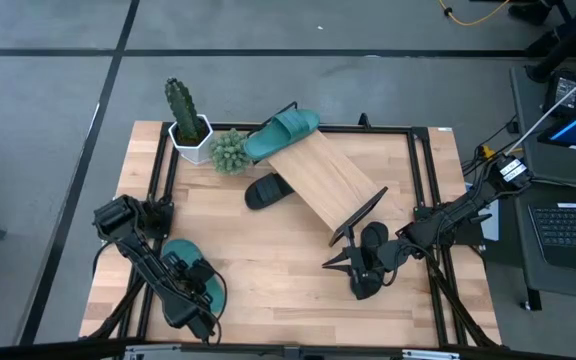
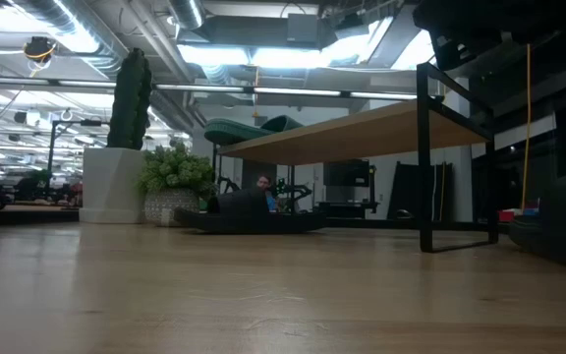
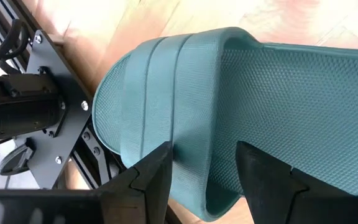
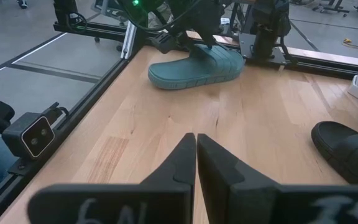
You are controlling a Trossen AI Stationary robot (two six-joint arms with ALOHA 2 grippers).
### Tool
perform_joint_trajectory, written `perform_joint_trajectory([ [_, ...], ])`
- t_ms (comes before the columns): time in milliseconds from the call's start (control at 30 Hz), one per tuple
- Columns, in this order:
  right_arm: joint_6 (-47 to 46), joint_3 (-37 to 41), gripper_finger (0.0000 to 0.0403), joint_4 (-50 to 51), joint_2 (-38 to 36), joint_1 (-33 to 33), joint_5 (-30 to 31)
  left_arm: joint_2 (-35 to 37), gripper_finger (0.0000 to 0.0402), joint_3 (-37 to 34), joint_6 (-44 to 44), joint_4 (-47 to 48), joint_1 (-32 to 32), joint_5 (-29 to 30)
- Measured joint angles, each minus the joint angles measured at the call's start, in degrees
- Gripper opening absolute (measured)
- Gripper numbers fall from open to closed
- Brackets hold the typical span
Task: Pick and place slides into the shelf
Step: Put the green slides on the shelf
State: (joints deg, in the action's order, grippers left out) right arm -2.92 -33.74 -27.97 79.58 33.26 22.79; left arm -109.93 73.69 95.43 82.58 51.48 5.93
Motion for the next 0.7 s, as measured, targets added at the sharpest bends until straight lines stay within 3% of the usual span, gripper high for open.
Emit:
perform_joint_trajectory([
  [400, 0.1, 0.0, 0.0019, 0.0, 0.0, 0.0, 0.0, 0.0, 0.0161, 0.0, -0.3, -0.1, 0.0, 0.0],
  [700, 0.1, 0.0, 0.0019, 0.0, 0.0, 0.0, 0.0, 0.0, 0.0076, 0.0, -1.8, -0.1, -0.8, -0.1],
])
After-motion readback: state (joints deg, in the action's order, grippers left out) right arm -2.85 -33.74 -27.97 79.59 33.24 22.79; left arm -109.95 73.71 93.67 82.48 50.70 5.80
